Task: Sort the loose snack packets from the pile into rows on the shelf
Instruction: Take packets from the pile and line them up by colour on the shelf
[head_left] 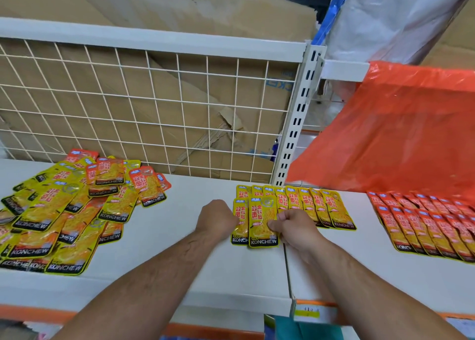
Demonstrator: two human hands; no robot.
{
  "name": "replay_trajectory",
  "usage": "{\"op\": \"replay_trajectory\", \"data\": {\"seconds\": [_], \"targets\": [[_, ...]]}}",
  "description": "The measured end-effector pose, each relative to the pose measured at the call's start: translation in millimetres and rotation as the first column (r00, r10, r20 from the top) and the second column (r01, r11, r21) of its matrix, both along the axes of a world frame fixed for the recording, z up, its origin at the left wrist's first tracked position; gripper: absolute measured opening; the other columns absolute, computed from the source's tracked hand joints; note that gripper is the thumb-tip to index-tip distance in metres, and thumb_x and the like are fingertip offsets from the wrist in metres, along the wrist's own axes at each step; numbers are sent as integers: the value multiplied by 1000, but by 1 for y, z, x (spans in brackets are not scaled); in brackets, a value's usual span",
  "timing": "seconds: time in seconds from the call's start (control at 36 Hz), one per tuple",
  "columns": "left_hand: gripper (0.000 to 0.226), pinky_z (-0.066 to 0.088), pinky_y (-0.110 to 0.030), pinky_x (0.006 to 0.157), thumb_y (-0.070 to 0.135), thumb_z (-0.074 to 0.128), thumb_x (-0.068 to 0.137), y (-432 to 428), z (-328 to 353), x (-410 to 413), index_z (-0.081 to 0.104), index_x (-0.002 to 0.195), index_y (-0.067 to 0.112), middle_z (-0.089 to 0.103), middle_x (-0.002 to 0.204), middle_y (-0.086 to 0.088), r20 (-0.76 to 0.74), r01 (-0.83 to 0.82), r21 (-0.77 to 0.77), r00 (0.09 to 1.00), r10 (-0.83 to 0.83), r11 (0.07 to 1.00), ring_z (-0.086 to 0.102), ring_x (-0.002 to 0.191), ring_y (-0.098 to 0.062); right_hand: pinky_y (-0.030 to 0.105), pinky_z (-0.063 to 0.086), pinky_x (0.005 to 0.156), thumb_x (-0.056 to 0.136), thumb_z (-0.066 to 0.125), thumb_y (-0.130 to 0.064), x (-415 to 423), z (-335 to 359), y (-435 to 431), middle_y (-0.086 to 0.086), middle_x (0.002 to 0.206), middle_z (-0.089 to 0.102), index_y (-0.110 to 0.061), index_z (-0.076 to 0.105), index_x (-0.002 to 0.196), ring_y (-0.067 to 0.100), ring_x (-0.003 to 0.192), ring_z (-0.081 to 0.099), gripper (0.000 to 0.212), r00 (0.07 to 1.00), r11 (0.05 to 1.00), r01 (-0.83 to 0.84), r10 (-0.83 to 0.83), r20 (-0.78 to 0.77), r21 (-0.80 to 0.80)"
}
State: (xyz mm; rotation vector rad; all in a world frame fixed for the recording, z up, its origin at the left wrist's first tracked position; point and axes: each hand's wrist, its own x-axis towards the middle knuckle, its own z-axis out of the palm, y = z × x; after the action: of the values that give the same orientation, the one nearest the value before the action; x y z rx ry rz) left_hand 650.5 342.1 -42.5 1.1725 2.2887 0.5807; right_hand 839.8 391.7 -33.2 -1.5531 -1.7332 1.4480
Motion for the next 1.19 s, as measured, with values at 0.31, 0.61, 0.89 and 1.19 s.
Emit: {"op": "replay_trajectory", "data": {"seconds": [0.31, 0.61, 0.89, 1.19], "targets": [[12, 54, -33, 71, 16, 68, 76, -6, 4, 3, 57, 72, 15, 69, 86, -4, 56, -15, 53, 998, 12, 998, 66, 85, -22, 27, 35, 52, 76, 77, -17, -16, -1, 3, 3, 58, 52, -15, 46, 57, 20, 56, 49, 37, 954, 988, 24, -67, 291, 150], [9, 47, -28, 67, 23, 64, 80, -11, 0, 1, 60, 85, 17, 66, 89, 2, 0, -30, 145, 1000, 30, 989, 61, 84, -19, 26, 38, 55, 76, 67, -28, -24, 2, -4, 4, 77, 63, -14, 57, 69, 28, 76, 62, 18, 836, 954, -91, -83, 543, 285], [17, 44, -27, 68, 32, 60, 85, -24, 5, 0, 62, 98, 21, 66, 95, 4, -179, 15, 133, 984, 9, 991, 61, 88, -20, 29, 44, 60, 81, 65, -32, -20, 2, -8, -1, 84, 60, -18, 57, 93, 25, 80, 58, 20, 804, 912, -185, -75, 590, 367], [27, 43, -29, 75, 37, 54, 90, -36, 9, 2, 60, 108, 19, 60, 106, 0, -321, 73, 127, 947, -29, 989, 55, 100, -20, 29, 47, 61, 82, 58, -28, -18, 6, -10, -6, 79, 60, -21, 56, 86, 22, 78, 57, 8, 831, 869, -243, -42, 555, 430]]}}
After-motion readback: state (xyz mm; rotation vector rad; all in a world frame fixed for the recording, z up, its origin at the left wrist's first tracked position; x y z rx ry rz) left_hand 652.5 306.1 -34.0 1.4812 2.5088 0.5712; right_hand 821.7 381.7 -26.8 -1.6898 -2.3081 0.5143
